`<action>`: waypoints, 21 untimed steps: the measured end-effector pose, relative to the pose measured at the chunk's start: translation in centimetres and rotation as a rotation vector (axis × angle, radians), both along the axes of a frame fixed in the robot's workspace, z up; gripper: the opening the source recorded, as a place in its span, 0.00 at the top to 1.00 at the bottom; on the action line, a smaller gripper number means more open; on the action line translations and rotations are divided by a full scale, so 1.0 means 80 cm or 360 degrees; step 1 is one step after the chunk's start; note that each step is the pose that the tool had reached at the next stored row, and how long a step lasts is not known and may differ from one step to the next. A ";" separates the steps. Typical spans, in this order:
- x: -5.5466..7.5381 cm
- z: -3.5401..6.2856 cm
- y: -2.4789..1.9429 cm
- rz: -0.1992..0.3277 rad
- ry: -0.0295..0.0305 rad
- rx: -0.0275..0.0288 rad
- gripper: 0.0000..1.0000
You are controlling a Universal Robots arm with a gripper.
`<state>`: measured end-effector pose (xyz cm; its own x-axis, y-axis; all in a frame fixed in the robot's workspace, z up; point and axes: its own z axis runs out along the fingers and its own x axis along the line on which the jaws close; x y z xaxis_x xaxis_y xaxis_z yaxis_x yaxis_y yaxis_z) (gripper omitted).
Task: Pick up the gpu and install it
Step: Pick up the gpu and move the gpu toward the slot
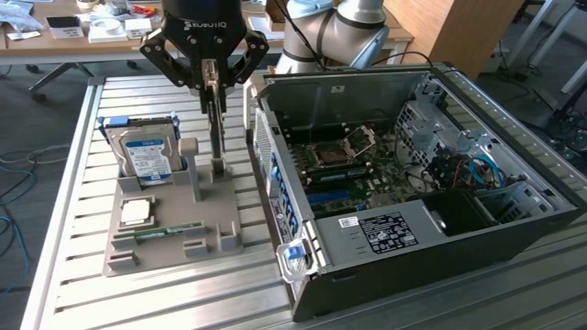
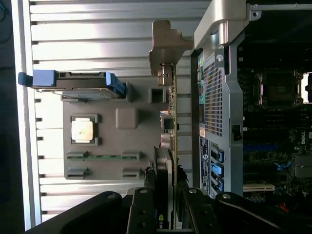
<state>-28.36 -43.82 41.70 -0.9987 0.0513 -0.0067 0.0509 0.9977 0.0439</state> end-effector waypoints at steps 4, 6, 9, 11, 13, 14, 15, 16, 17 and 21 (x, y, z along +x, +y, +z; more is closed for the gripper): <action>0.002 0.000 0.0000 0.0000 0.00002 -0.00001 0.73; 0.003 0.000 0.0000 0.0000 0.00000 -0.00001 0.73; 0.007 0.000 0.0000 0.0000 0.00000 0.00000 0.73; 0.010 0.000 0.0000 0.0000 0.00001 0.00000 0.73; 0.013 0.000 0.0000 0.0000 0.00000 0.00000 0.73; 0.014 0.000 0.0000 0.0000 0.00000 -0.00001 0.73; 0.016 0.000 0.0000 0.0000 0.00000 -0.00001 0.73; 0.017 0.000 0.0001 0.0000 0.00000 0.00000 0.73; 0.019 0.000 0.0001 0.0000 0.00000 0.00000 0.73; 0.025 0.000 0.0001 0.0000 -0.00001 0.00000 0.73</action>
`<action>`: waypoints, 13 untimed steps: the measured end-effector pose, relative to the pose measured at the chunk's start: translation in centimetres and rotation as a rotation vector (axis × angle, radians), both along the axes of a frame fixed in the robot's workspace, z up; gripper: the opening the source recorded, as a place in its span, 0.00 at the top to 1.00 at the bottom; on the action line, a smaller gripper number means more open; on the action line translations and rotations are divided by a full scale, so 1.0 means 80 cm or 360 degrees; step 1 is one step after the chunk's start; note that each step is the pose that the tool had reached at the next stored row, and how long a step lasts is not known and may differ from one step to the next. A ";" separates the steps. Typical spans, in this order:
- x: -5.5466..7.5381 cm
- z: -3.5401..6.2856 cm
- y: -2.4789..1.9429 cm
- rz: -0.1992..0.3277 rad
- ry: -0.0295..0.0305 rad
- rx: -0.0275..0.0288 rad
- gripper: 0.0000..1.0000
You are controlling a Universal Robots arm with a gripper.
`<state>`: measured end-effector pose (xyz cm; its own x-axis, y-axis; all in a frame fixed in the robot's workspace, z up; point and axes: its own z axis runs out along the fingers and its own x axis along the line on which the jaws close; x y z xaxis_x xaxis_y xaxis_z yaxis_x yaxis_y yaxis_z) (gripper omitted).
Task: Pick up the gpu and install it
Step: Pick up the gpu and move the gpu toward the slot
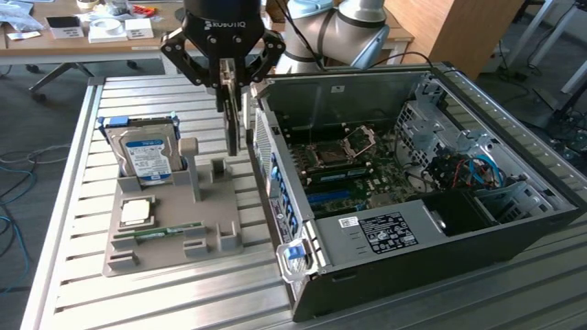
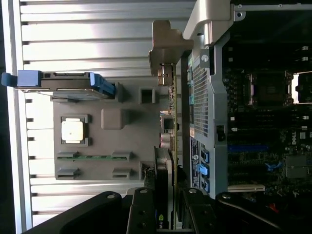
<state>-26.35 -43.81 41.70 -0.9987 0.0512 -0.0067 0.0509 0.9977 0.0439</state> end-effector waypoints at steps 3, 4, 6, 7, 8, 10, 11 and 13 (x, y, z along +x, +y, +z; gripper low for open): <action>0.005 0.000 0.0001 0.0000 0.00000 0.00000 0.73; 0.006 0.000 0.0002 0.0000 0.00001 -0.00001 0.73; 0.010 0.000 0.0002 0.0000 0.00002 -0.00001 0.73; 0.011 0.000 0.0003 0.0000 0.00001 -0.00001 0.73; 0.013 0.000 0.0003 0.0000 0.00001 -0.00001 0.73; 0.017 0.000 0.0004 0.0000 0.00001 -0.00001 0.73; 0.019 0.000 0.0005 0.0000 0.00001 -0.00001 0.73; 0.023 0.000 0.0005 0.0000 0.00000 0.00000 0.73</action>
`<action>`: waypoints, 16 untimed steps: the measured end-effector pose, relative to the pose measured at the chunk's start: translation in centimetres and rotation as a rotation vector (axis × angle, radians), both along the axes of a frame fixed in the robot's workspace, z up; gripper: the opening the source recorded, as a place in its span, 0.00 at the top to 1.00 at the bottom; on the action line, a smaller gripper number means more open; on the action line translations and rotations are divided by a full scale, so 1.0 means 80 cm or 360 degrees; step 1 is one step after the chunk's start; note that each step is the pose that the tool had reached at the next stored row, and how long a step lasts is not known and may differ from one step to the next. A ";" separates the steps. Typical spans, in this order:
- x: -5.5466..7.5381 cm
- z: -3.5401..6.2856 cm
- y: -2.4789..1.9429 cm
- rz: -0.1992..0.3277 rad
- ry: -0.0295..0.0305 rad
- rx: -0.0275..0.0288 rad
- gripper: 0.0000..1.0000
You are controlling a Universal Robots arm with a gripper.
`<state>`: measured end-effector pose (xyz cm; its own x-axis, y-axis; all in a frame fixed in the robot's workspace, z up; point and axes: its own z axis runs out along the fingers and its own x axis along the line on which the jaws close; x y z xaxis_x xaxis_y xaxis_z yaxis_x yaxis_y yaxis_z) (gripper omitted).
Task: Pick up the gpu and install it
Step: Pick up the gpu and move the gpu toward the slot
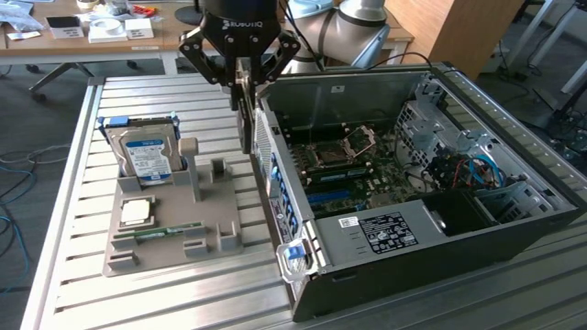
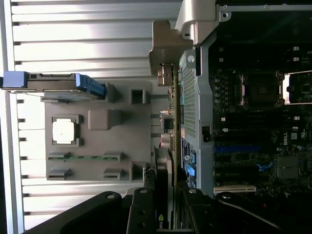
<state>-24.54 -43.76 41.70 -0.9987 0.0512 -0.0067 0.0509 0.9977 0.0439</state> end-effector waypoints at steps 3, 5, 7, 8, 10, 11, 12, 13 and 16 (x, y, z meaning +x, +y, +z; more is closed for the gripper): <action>0.006 0.000 0.0002 0.0000 0.00000 0.00000 0.73; 0.011 0.000 0.0004 0.0000 0.00000 0.00000 0.73; 0.015 0.000 0.0005 0.0000 0.00000 0.00002 0.73; 0.018 0.000 0.0006 0.0000 0.00001 0.00001 0.73; 0.023 0.000 0.0009 0.0000 0.00001 0.00003 0.73; 0.026 0.000 0.0010 0.0000 0.00001 0.00004 0.73; 0.029 0.000 0.0011 0.0000 0.00001 0.00006 0.73; 0.032 0.000 0.0012 0.0000 0.00000 0.00008 0.73; 0.040 0.000 0.0017 0.0000 0.00000 0.00011 0.73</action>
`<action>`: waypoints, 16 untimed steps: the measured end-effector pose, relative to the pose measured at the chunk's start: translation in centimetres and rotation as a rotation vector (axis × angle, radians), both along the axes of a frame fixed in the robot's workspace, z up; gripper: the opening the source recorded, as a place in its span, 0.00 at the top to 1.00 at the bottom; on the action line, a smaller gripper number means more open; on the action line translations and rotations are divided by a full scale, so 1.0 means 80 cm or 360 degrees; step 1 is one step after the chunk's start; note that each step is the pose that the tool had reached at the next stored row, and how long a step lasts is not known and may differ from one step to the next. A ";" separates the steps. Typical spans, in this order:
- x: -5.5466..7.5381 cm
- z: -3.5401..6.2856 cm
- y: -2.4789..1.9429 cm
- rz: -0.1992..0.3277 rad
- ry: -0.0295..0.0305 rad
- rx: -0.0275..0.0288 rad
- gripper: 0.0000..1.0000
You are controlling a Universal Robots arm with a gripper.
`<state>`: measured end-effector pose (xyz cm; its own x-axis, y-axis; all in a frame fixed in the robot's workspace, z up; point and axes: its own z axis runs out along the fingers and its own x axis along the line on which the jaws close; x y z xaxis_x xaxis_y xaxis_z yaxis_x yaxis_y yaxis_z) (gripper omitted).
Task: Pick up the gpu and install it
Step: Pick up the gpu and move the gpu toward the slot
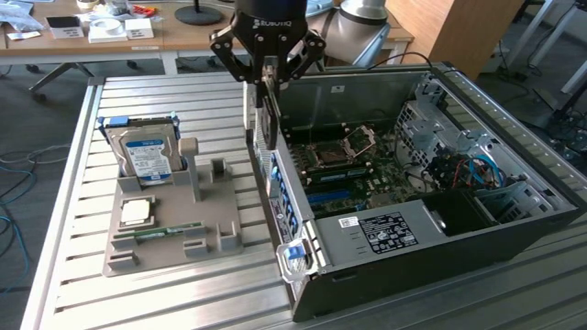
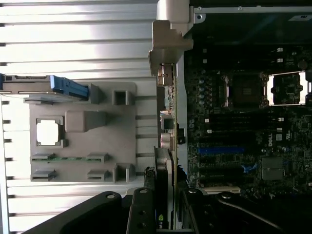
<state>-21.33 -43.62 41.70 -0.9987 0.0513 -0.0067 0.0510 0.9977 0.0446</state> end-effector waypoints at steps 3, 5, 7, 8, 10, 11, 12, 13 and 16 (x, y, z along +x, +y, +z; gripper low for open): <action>0.009 0.000 0.0005 0.0000 -0.00001 0.00001 0.73; 0.015 0.000 0.0008 0.0000 0.00001 0.00000 0.73; 0.021 0.000 0.0011 0.0000 0.00001 -0.00001 0.73; 0.024 0.000 0.0011 0.0000 0.00001 -0.00001 0.73; 0.030 0.000 0.0011 0.0000 0.00001 -0.00001 0.73; 0.033 0.000 0.0011 0.0000 0.00000 0.00000 0.73; 0.036 0.000 0.0011 0.0000 0.00000 0.00000 0.73; 0.039 0.000 0.0011 0.0000 0.00000 0.00000 0.73; 0.048 0.000 0.0014 0.0000 0.00000 0.00000 0.73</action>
<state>-17.50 -43.51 41.70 -0.9987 0.0513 -0.0067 0.0510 0.9977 0.0446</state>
